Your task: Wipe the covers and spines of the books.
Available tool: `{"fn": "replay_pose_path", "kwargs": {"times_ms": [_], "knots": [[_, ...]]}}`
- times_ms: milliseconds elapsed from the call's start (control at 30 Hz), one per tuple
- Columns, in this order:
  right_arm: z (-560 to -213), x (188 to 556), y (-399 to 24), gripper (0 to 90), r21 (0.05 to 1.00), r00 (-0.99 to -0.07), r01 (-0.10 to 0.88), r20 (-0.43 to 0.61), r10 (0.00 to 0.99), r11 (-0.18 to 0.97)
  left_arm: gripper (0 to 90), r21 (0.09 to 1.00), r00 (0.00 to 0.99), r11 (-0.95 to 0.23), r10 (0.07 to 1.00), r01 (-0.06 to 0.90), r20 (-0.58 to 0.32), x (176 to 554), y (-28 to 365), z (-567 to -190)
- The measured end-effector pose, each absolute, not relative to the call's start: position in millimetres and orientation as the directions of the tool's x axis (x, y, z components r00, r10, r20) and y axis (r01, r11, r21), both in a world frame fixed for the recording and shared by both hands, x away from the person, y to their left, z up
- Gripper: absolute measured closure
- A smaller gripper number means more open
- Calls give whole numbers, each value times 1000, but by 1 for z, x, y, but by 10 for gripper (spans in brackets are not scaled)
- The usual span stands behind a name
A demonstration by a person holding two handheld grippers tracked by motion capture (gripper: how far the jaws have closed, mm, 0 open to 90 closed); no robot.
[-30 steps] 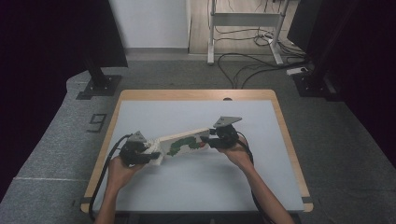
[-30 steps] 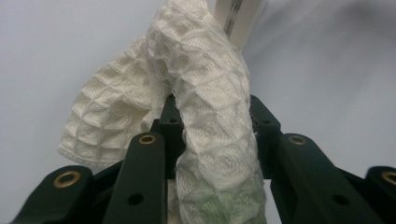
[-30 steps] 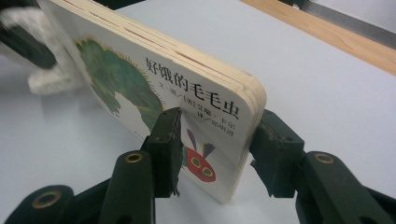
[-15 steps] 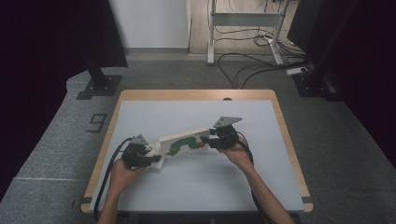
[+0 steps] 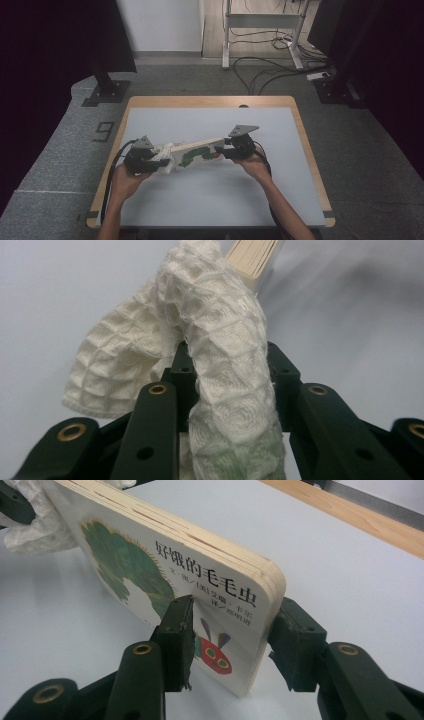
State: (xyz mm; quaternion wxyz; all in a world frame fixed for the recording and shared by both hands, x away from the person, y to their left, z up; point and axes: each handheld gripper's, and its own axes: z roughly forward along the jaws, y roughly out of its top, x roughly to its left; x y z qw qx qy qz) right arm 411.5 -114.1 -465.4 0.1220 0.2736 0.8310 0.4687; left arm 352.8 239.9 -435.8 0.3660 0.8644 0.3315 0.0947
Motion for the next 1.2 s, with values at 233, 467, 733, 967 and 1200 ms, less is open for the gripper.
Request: {"fn": "replay_pose_path", "kwargs": {"times_ms": [233,467,733,967,1200], "knots": [[-466,412,-115,538,848,-821,339,56,568,407,655,699,738,-492,670,518,-76,350,259,-431],[-466,411,-115,538,848,-821,340,57,568,407,652,699,695,-461,716,547,-71,352,285,-427],[-466,411,-115,531,849,-821,339,58,567,405,641,693,643,-421,761,586,-81,364,308,-425],[-466,411,-115,530,849,-823,338,58,565,405,627,681,599,-393,796,618,-84,381,317,-437],[-466,411,-115,528,849,-823,338,57,565,406,612,666,568,-381,819,642,-80,396,315,-457]]}}
